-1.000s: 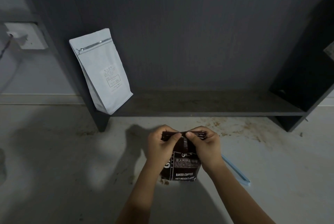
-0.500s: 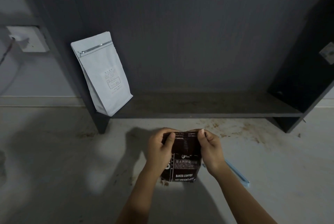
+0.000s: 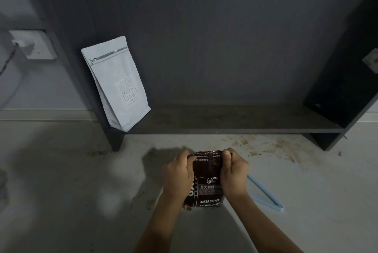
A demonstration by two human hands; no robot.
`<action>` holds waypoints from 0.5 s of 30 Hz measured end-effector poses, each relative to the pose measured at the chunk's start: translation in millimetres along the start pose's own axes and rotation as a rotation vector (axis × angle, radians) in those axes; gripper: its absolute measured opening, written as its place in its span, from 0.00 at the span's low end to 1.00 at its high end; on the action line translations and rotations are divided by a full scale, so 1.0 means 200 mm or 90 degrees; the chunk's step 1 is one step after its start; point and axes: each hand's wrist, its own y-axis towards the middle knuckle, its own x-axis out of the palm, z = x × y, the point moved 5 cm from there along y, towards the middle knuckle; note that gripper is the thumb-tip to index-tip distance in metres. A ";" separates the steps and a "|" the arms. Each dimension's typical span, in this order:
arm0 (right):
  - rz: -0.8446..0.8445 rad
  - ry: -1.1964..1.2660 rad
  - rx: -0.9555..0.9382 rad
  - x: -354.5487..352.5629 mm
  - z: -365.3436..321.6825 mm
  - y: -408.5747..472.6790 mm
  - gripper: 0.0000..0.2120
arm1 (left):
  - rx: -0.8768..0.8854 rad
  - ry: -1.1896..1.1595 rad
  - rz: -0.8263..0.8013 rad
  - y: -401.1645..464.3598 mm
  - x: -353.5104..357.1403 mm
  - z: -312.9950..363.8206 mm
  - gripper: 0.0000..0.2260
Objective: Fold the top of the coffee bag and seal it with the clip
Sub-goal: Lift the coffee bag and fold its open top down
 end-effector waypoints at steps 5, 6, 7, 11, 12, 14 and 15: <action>-0.042 -0.049 -0.051 -0.03 -0.01 0.02 0.16 | 0.036 -0.025 0.020 -0.01 -0.02 -0.01 0.15; -0.045 -0.063 -0.058 -0.04 0.00 0.02 0.16 | 0.043 -0.033 0.025 -0.02 -0.02 0.00 0.15; -0.044 -0.068 -0.057 -0.05 0.00 0.02 0.17 | 0.043 -0.039 0.029 -0.02 -0.02 0.00 0.16; -0.035 -0.085 -0.033 -0.02 0.01 0.01 0.19 | 0.015 -0.099 0.014 -0.02 0.00 0.00 0.06; -0.039 -0.095 -0.029 -0.01 0.01 0.01 0.19 | 0.002 -0.113 0.008 -0.02 0.01 -0.01 0.06; -0.041 -0.113 -0.028 -0.01 0.01 0.01 0.20 | -0.020 -0.138 -0.009 -0.01 0.03 -0.03 0.12; -0.036 -0.115 -0.027 -0.01 0.00 0.02 0.20 | -0.028 -0.150 -0.016 -0.01 0.03 -0.03 0.13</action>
